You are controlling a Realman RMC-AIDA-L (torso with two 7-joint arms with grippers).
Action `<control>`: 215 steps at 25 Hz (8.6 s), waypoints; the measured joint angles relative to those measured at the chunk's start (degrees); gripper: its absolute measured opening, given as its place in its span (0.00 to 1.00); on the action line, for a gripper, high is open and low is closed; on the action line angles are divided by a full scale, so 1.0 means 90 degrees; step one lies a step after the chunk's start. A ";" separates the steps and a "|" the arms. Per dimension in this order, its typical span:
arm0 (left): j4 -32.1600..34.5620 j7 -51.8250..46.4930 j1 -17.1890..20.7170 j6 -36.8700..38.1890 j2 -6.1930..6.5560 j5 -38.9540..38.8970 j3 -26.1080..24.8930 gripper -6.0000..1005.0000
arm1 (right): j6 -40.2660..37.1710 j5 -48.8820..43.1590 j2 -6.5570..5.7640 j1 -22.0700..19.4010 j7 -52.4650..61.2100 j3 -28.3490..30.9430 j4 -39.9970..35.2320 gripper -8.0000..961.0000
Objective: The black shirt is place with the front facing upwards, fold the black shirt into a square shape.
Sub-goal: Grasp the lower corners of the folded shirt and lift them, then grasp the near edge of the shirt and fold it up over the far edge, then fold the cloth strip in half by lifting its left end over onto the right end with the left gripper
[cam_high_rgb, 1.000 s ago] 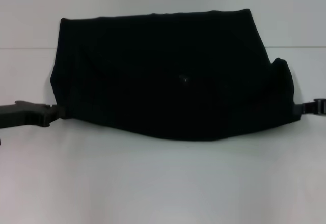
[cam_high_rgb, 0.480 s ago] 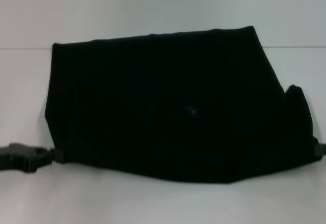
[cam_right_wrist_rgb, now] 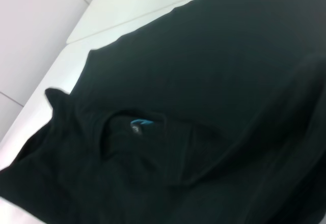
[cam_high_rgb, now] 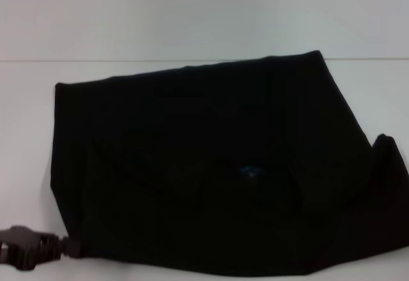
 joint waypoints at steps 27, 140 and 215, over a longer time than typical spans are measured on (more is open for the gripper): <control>-0.0101 -0.0835 -0.1192 -0.1246 -0.0087 0.0051 -0.1003 0.06 | 0.1162 0.0050 -0.0560 0.1744 0.0578 0.0183 0.0396 0.02; -0.1296 -0.1840 -0.2702 -0.8701 -0.0934 -0.0033 0.1835 0.64 | 0.5269 -0.0175 -0.0279 0.3649 0.2544 -0.2323 0.1722 0.78; 0.0665 -0.1980 -0.1495 -0.6000 -0.0924 -0.0608 0.1784 0.64 | 0.5255 -0.1338 -0.0107 0.3077 0.3554 -0.2271 0.2218 0.07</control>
